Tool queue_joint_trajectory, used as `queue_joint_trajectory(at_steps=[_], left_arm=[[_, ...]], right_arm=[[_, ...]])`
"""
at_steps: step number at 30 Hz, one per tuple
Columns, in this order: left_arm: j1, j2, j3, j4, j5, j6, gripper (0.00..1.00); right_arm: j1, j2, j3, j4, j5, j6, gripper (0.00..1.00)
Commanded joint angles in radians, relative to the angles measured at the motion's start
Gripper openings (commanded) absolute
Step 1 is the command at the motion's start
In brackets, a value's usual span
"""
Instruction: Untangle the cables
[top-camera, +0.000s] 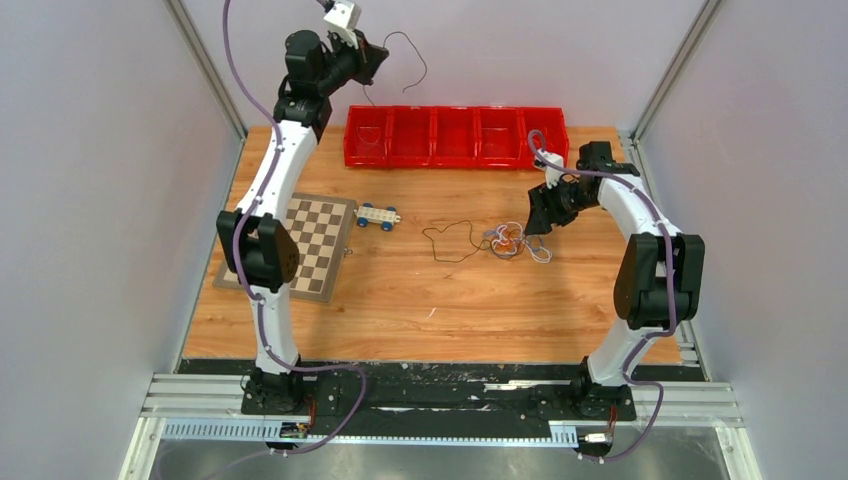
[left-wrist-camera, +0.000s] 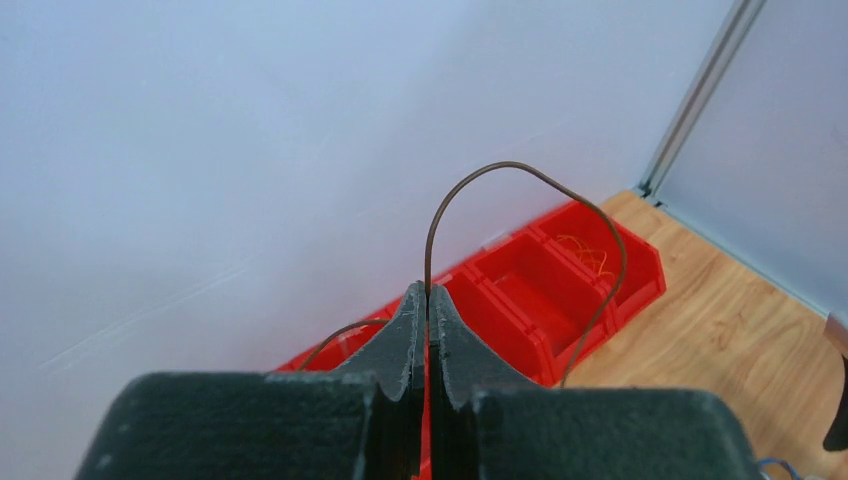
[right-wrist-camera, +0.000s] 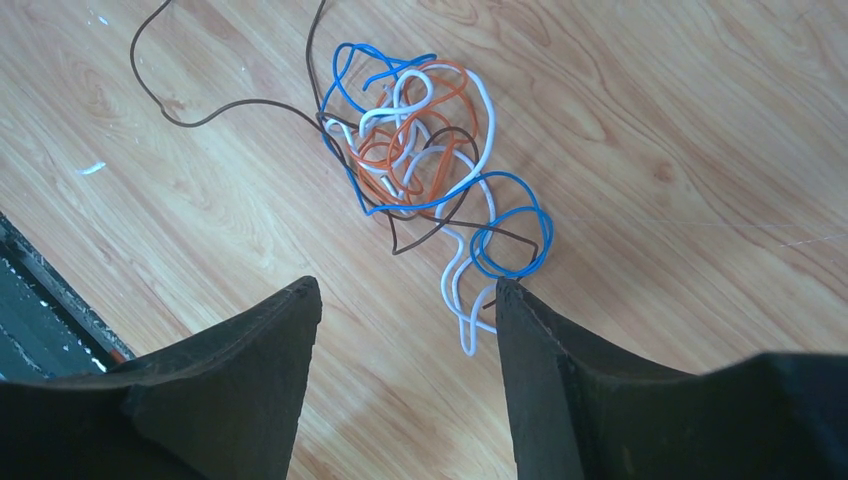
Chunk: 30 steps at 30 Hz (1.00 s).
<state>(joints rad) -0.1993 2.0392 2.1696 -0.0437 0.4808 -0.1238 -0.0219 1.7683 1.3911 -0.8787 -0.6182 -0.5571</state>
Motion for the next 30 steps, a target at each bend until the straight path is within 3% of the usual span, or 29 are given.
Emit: queue_joint_trajectory(at_steps=[1, 12, 19, 23, 26, 30], left_arm=[[0.002, 0.057, 0.107, 0.189, 0.006, -0.111, 0.00], [-0.003, 0.260, 0.149, 0.384, -0.022, -0.170, 0.00], [-0.026, 0.363, 0.124, 0.351, -0.059, -0.012, 0.00], [-0.044, 0.364, 0.039, 0.302, -0.175, 0.089, 0.00], [-0.049, 0.357, 0.000, 0.277, -0.259, 0.096, 0.00], [-0.048, 0.353, 0.042, 0.288, -0.219, 0.010, 0.00]], right_arm=[[-0.007, 0.015, 0.054, 0.016, -0.005, 0.019, 0.64], [-0.022, 0.057, 0.092, 0.009, 0.017, 0.047, 0.65], [-0.027, 0.080, 0.099, 0.003, 0.023, 0.063, 0.65], [-0.029, 0.099, 0.122, -0.002, 0.027, 0.068, 0.65], [-0.029, 0.115, 0.138, -0.005, 0.025, 0.076, 0.65], [-0.029, 0.130, 0.158, -0.008, 0.022, 0.079, 0.65]])
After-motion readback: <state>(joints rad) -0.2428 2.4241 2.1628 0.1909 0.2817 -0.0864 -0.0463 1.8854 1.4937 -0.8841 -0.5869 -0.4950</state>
